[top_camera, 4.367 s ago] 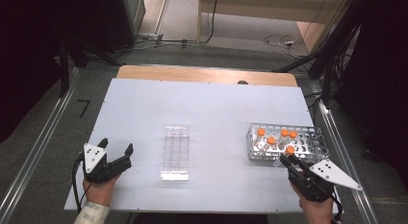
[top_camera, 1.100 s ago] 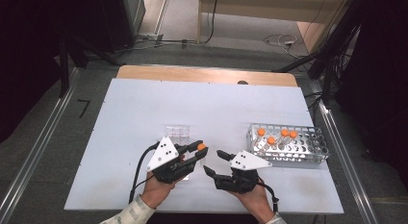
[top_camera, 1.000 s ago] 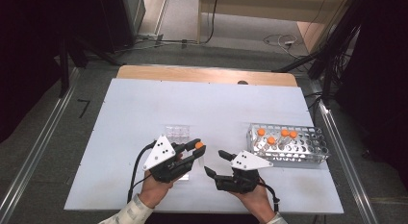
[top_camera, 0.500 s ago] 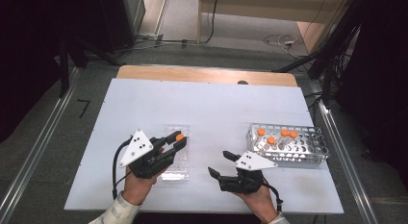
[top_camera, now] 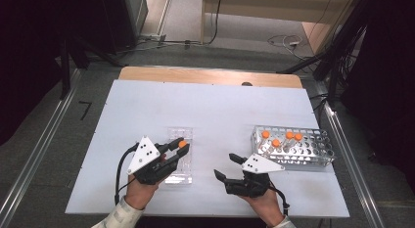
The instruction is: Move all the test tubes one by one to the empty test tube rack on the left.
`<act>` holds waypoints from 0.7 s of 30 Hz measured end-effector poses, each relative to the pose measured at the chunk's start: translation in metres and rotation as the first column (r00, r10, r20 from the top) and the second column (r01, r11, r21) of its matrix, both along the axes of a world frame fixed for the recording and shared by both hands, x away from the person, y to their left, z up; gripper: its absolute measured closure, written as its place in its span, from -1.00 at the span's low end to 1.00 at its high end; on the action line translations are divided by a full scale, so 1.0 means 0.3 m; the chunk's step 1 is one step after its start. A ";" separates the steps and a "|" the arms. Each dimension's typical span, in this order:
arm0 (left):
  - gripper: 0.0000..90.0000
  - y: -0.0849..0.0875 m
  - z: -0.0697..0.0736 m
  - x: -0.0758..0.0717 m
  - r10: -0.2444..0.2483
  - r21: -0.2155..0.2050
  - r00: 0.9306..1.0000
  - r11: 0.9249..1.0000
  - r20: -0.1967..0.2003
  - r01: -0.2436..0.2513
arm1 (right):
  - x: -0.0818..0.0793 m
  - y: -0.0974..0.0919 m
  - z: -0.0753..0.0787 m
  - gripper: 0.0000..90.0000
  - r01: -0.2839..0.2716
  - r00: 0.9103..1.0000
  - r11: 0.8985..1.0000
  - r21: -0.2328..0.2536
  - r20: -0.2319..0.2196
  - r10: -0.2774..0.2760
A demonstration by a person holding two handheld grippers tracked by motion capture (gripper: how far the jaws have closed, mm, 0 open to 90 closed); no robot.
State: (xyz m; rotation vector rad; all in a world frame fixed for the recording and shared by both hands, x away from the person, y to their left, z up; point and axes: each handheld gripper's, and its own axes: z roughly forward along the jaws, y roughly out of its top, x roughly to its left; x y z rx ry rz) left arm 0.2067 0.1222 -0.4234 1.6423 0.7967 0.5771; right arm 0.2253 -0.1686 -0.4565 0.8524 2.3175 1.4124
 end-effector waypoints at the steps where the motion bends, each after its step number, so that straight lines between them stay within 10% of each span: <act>1: 0.55 -0.001 -0.004 0.000 0.001 0.009 1.000 1.000 -0.001 -0.001 | -0.001 -0.001 0.000 -0.42 0.001 1.000 1.000 -0.001 -0.002 -0.001; 21: 0.30 -0.001 -0.055 0.012 -0.016 0.019 0.998 1.000 -0.060 0.017 | -0.003 0.000 -0.007 -0.42 0.004 1.000 1.000 -0.007 -0.007 -0.004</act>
